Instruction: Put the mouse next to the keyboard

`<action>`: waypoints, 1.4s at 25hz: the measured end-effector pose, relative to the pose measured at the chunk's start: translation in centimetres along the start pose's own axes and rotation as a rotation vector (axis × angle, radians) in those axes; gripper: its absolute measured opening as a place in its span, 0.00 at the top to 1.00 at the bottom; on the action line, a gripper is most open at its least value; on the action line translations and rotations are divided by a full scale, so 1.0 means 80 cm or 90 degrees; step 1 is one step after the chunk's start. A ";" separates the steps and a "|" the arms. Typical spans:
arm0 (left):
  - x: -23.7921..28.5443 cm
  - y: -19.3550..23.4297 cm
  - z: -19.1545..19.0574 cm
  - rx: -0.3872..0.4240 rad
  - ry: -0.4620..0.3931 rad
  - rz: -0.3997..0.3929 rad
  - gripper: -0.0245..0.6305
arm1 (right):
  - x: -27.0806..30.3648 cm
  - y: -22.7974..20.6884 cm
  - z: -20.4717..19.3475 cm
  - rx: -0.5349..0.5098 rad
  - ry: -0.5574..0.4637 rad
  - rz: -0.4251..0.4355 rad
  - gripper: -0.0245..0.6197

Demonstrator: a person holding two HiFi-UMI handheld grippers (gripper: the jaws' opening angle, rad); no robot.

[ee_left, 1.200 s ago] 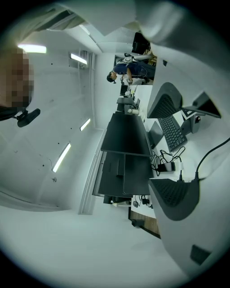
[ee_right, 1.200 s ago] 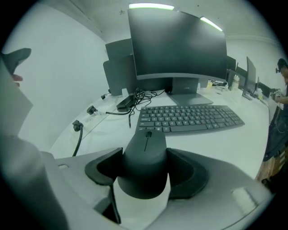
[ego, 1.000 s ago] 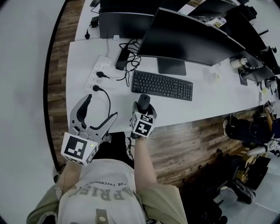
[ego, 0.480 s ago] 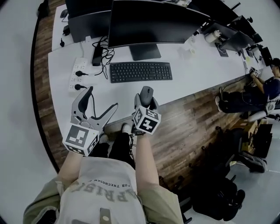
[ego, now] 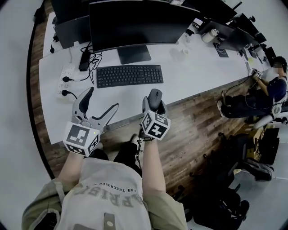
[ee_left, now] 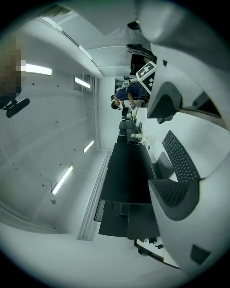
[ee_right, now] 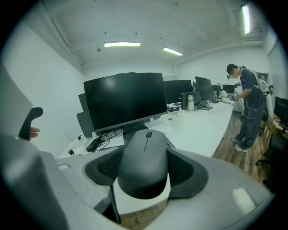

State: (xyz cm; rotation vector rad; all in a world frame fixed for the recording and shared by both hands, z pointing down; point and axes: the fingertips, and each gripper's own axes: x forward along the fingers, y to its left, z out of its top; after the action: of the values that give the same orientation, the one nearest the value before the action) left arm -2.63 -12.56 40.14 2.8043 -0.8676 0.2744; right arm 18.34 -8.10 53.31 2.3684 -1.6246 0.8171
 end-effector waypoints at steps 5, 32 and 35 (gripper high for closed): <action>0.044 -0.040 0.006 -0.009 -0.009 0.048 0.35 | 0.017 -0.064 0.022 -0.029 0.012 0.031 0.48; 0.263 -0.091 -0.002 -0.038 0.044 0.146 0.35 | 0.236 -0.242 0.064 -0.096 0.109 0.111 0.48; 0.289 -0.078 0.000 -0.043 0.052 0.139 0.35 | 0.262 -0.247 0.059 -0.103 0.130 0.108 0.48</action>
State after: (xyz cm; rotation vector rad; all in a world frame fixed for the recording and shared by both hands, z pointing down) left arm 19.73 -19.91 44.71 2.6177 -1.1425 0.3805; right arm 43.26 -19.29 63.57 1.9897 -1.7508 0.8862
